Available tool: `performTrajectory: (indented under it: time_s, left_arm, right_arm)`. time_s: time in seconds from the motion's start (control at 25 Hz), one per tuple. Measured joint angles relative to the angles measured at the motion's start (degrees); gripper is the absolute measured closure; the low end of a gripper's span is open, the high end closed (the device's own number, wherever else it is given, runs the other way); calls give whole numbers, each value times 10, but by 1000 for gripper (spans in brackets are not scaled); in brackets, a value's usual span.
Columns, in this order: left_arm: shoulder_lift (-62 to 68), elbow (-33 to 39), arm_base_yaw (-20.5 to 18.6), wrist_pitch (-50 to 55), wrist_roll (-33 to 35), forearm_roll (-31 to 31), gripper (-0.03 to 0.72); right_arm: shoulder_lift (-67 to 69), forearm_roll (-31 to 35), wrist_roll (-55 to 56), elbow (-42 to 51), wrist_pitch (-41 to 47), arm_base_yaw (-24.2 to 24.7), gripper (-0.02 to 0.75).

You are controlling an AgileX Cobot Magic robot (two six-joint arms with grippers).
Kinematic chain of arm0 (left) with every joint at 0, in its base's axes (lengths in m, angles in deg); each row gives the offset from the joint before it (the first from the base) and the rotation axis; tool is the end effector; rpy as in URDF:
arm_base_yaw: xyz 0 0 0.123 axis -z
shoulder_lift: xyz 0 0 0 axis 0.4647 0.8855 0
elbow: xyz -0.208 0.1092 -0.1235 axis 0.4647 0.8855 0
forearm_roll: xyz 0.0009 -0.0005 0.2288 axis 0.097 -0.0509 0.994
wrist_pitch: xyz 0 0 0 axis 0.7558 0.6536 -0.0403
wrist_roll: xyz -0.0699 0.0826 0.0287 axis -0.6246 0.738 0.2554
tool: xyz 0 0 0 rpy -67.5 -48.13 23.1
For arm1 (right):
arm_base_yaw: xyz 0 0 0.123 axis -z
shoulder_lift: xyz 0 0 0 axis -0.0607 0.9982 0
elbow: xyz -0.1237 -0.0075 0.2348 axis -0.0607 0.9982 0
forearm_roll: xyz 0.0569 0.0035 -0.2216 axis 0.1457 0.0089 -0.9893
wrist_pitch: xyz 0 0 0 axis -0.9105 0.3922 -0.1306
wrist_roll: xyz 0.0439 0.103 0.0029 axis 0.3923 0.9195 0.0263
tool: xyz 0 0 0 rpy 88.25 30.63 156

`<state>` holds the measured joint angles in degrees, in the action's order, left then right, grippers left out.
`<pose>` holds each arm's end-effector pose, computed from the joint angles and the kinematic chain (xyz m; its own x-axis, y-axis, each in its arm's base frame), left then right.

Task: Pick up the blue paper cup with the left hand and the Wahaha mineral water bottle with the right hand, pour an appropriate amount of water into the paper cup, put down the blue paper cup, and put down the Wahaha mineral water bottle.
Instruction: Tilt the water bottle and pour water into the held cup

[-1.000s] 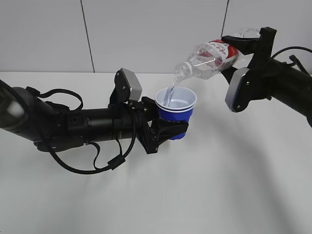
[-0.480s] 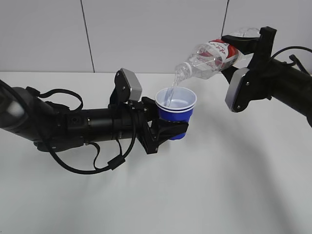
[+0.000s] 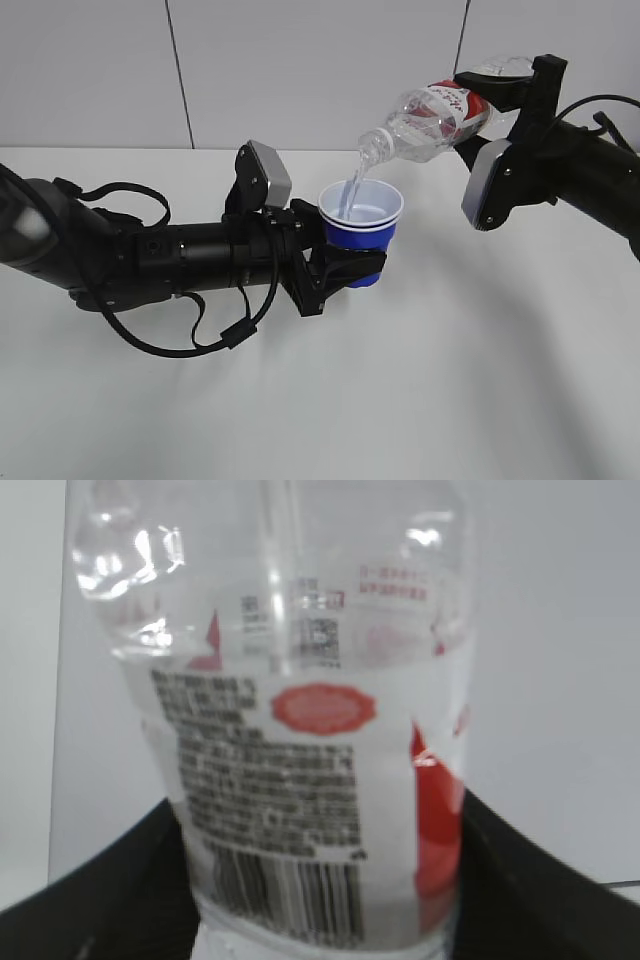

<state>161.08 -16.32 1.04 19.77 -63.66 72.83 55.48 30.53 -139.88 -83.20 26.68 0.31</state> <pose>0.3080 -0.2561 0.1111 -0.1121 0.1268 -0.9856 0.9485 0.3095 -0.0681 0.3716 0.0740 0.1932 0.5228 -0.8519 0.0300 0.0516 -0.0035 -0.9987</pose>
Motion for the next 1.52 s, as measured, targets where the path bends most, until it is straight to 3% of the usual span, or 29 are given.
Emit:
performTrajectory:
  time_s: [1.52]
  left_arm:
    - [1, 0, 0, 5, 0, 1, 242]
  right_arm:
    - [0, 0, -9, -1, -5, 0, 265]
